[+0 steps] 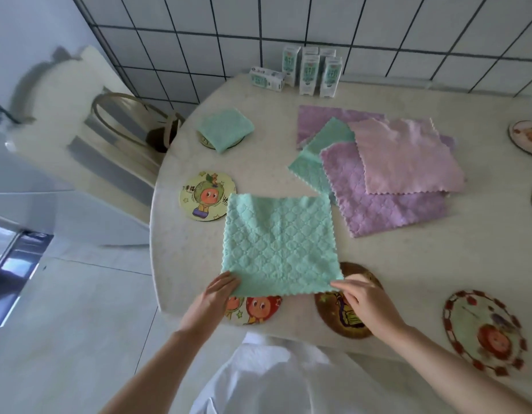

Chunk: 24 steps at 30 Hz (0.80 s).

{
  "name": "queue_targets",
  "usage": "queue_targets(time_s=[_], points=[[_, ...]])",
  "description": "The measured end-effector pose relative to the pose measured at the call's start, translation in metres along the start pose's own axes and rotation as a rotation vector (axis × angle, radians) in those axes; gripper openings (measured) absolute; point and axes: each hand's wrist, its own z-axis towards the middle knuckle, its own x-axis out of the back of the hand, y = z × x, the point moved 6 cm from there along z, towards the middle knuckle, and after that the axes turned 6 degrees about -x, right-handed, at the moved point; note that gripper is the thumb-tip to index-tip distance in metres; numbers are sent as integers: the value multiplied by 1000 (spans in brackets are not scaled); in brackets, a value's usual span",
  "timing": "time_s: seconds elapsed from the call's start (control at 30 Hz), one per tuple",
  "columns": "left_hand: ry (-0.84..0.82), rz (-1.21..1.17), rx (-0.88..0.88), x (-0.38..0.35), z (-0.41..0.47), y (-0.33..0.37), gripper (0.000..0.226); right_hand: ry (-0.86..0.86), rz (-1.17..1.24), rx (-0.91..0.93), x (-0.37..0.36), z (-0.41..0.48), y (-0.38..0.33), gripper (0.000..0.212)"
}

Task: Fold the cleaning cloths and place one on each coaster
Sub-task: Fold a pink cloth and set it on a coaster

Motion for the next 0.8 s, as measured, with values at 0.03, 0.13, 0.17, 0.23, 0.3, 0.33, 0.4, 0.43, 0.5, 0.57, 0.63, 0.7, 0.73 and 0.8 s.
queue_targets(time_s=[0.03, 0.13, 0.17, 0.23, 0.3, 0.33, 0.4, 0.43, 0.5, 0.57, 0.63, 0.7, 0.73, 0.8], points=[[5, -11, -2, 0, -6, 2, 38, -4, -5, -11, -1, -6, 2, 35], [4, -63, 23, 2, -17, 3, 35, -7, -6, -28, -2, -20, 3, 32], [1, -75, 28, 3, -19, 3, 35, -5, -4, -29, -2, -23, 4, 30], [-10, -88, 41, 8, -19, 1, 34, 2, -2, -42, -2, -25, 8, 28], [-5, -114, 109, 15, -14, -2, 31, 13, 20, -42, 2, -21, 9, 26], [7, -150, 182, 19, -9, -4, 28, 19, 44, -41, 5, -17, 8, 24], [53, -229, 362, 29, 3, -12, 20, 35, 117, -58, 14, -4, 3, 22], [74, -265, 442, 34, 11, -17, 18, 46, 168, -94, 19, 4, 1, 20], [101, -351, 560, 40, 29, -27, 14, 67, 324, -230, 28, 23, 1, 14], [147, -411, 626, 48, 49, -33, 12, 118, 503, -382, 35, 43, 5, 6], [199, -479, 667, 52, 68, -38, 8, 149, 658, -491, 41, 64, 7, 5], [238, -535, 709, 53, 86, -45, 15, 158, 735, -566, 40, 86, 10, 4], [253, -558, 736, 52, 94, -50, 14, 158, 741, -592, 39, 98, 12, 3], [277, -575, 787, 47, 110, -60, 9, 143, 740, -636, 32, 119, 21, 6]])
